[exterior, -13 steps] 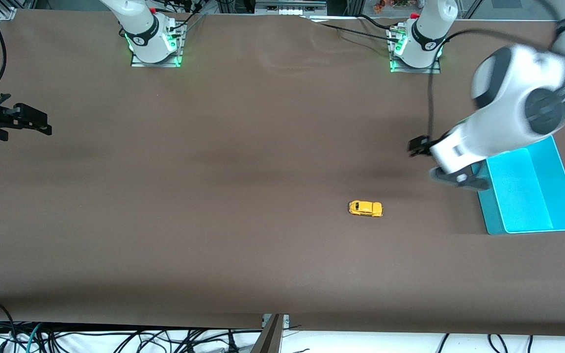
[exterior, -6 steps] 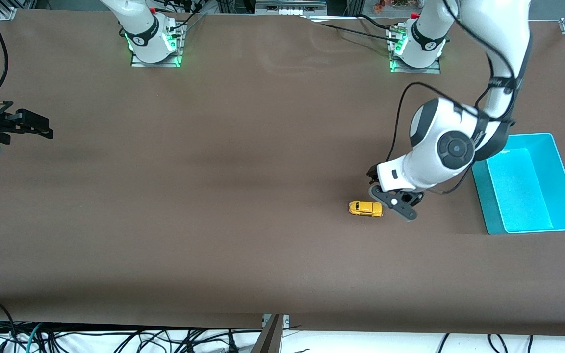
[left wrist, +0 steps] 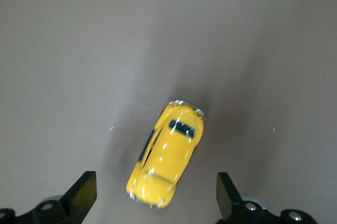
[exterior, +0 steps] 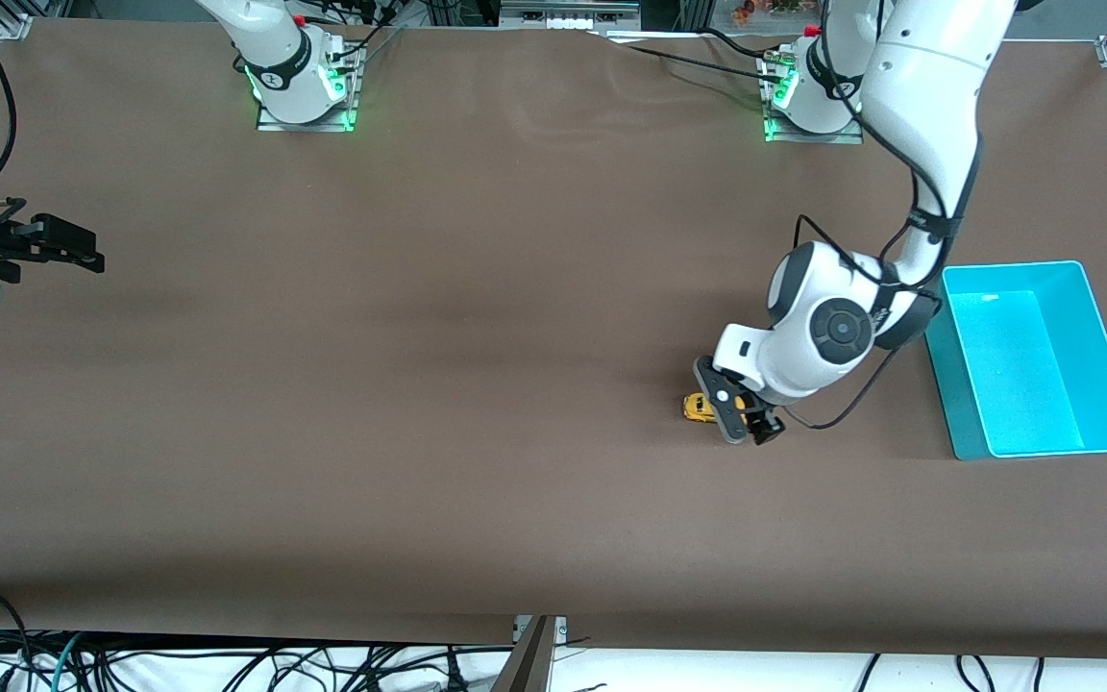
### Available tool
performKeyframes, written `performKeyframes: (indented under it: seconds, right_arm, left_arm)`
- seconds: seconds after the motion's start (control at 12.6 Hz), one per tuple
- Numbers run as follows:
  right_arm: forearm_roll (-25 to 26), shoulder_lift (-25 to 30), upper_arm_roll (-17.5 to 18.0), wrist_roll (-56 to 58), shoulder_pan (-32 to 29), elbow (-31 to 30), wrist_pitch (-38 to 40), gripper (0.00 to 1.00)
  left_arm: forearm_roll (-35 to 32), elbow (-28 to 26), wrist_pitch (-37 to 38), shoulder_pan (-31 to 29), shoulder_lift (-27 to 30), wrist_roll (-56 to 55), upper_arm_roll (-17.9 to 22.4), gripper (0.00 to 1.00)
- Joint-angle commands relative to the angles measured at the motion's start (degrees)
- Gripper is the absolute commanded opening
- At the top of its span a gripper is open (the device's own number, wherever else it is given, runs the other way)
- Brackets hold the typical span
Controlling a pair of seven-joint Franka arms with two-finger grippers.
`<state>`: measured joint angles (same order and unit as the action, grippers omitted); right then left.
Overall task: Wind and store yellow beetle car
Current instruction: 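Lower the left gripper onto the yellow car and close it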
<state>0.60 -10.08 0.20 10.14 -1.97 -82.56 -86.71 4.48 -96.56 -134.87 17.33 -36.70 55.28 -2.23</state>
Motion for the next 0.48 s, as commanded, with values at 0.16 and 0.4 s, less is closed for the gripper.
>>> performKeyframes:
  seconds: [0.16, 0.4]
  right_arm:
    - [0.1, 0.5, 0.2, -0.5, 0.0, -0.2, -0.2, 1.00]
    - [0.0, 0.5, 0.2, -0.6, -0.1, -0.2, -0.3, 1.00]
  left_arm:
    - [-2.4, 1.2, -3.7, 2.0, -3.6, 10.1, 2.2, 1.00]
    - [-2.5, 1.2, -4.8, 2.6, -4.3, 12.4, 3.1, 1.00]
